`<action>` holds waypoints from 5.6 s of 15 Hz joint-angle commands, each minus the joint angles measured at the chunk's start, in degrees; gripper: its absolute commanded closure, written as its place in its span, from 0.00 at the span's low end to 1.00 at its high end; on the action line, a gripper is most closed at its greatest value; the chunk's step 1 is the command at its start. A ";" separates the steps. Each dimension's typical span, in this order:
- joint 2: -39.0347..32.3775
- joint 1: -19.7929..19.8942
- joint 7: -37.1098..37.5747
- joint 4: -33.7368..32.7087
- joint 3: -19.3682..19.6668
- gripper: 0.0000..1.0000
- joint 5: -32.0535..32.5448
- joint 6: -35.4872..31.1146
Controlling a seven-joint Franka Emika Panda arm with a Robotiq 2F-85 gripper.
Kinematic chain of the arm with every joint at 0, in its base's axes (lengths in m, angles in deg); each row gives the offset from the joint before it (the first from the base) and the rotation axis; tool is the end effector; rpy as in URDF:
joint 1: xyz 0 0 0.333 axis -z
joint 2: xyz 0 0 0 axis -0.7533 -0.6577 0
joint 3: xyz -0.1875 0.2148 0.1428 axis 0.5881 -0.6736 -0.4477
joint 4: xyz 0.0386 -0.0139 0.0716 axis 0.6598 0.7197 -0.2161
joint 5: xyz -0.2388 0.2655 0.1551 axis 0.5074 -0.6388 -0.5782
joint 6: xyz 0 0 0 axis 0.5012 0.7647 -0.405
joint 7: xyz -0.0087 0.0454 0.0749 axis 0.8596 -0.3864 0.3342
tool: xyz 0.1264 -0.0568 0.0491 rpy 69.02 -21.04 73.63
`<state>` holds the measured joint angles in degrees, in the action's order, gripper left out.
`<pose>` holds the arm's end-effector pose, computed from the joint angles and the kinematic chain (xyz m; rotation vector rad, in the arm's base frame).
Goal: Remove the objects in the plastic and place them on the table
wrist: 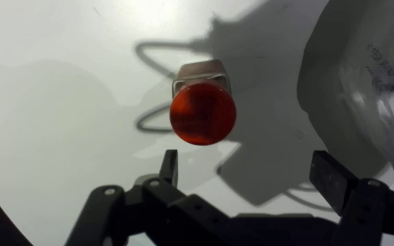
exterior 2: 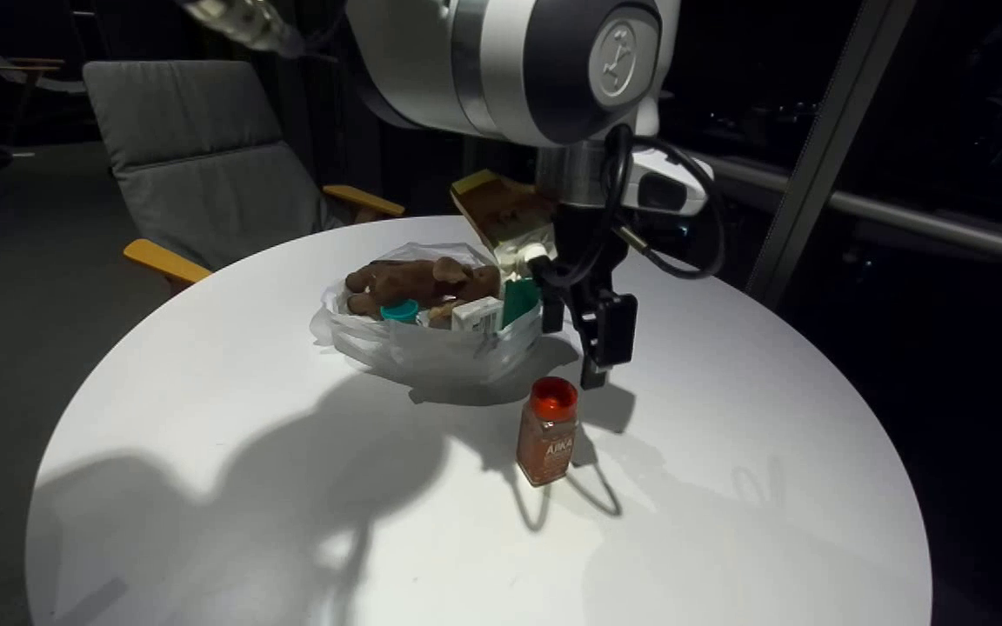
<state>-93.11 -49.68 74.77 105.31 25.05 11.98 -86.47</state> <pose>0.6075 -0.1095 0.1731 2.8657 -1.1366 0.1187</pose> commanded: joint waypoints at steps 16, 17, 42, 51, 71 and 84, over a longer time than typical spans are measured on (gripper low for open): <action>-9.46 -10.68 -2.31 -20.36 -2.05 0.00 11.05 4.41; -10.58 -10.65 -2.69 -21.41 -2.20 0.00 10.76 4.69; -18.42 -9.94 -3.06 -31.82 -1.20 0.95 9.96 8.91; 0.30 -12.53 0.05 -13.76 1.63 0.94 13.63 5.82; -5.41 -3.53 4.13 -10.02 3.44 0.94 13.92 2.94; 0.36 -6.75 4.69 -6.05 3.91 0.00 13.87 0.84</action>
<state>-97.71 -54.49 78.88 95.84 29.09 24.90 -83.57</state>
